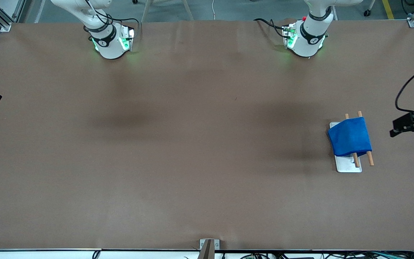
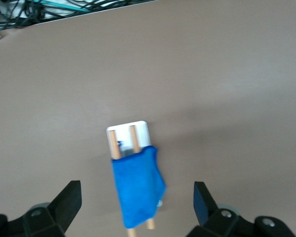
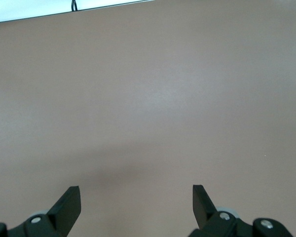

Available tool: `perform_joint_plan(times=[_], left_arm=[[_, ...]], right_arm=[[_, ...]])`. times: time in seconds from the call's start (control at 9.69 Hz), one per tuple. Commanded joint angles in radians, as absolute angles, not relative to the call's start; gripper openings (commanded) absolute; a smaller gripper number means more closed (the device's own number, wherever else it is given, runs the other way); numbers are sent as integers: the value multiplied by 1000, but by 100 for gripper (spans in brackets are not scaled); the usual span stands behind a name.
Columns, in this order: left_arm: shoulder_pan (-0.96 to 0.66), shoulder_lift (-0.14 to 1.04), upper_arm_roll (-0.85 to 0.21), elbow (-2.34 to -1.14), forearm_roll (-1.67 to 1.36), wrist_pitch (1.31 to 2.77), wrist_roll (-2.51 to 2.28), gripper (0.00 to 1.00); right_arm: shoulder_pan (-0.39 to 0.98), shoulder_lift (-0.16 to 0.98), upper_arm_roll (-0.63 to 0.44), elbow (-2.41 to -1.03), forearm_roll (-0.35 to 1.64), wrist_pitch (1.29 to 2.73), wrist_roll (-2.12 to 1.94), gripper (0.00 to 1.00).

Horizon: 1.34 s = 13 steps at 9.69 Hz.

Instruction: Right arm passes towel to left arm to hang

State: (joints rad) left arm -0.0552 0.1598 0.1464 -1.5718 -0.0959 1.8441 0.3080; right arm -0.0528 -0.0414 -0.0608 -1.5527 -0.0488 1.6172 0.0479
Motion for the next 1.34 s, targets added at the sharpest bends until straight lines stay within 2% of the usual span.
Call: perform_joint_plan(times=[0.0,0.21,0.52,0.93,1.24], left_arm=[[-48,132,75,-1609,-72,1812,200,100],[-49,130,40,-1550,-68,1711,117,100],[-43,-6,-49,-1640,26,1680,-33,100],[-31,35,-48,-1540,14,1596,-29,100],[-34,11,-41,-1575,-6,1562,-31,100]], right_arm=[[-61,-80,-40,-1577,-49,1591,57,100],[-54,-80,-48,-1571,-49,1591,57,100],[-61,-75,-48,-1569,-49,1600,55,100],[-57,-74,-45,-1569,-54,1620,54,100],[-63,-72,-46,-1569,-52,1621,41,100]])
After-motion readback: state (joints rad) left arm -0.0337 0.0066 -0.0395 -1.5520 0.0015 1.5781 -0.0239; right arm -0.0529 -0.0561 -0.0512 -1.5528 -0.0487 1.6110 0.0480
